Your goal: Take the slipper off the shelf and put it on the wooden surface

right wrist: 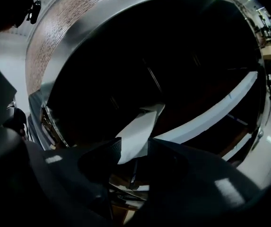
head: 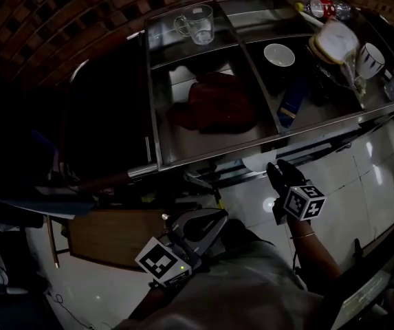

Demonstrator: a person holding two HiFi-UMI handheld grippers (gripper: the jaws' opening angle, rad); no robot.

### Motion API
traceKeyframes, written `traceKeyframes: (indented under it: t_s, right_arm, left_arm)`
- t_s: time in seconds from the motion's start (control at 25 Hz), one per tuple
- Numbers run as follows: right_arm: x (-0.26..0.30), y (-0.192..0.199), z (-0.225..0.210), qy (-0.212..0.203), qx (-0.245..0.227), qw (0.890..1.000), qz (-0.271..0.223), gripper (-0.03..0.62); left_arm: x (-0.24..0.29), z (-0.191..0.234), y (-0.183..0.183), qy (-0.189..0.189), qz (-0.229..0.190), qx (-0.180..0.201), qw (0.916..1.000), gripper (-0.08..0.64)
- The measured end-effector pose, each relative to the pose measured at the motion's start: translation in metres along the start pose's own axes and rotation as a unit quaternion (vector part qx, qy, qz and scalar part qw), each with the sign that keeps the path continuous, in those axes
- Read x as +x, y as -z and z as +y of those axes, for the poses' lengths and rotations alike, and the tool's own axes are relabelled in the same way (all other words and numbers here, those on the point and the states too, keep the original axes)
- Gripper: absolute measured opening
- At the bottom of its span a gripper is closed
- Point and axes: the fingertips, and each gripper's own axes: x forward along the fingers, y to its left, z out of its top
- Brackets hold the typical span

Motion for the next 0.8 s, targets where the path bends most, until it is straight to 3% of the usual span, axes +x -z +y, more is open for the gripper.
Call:
traceKeyframes:
  t_s: [0.24, 0.48, 0.8]
  right_arm:
    - [0.019, 0.004, -0.007, -0.013, 0.034, 0.999, 0.009, 0.157]
    - [0.015, -0.008, -0.002, -0.017, 0.068, 0.997, -0.010, 0.056]
    - [-0.028, -0.025, 0.037, -0.028, 0.053, 0.997, -0.045, 0.031]
  left_arm:
    - [0.008, 0.006, -0.001, -0.006, 0.007, 0.002, 1.0000, -0.002]
    - [0.004, 0.009, 0.002, -0.014, 0.012, -0.005, 0.9998, -0.002]
    - [0.000, -0.017, 0.003, 0.016, 0.010, 0.006, 0.9998, -0.002]
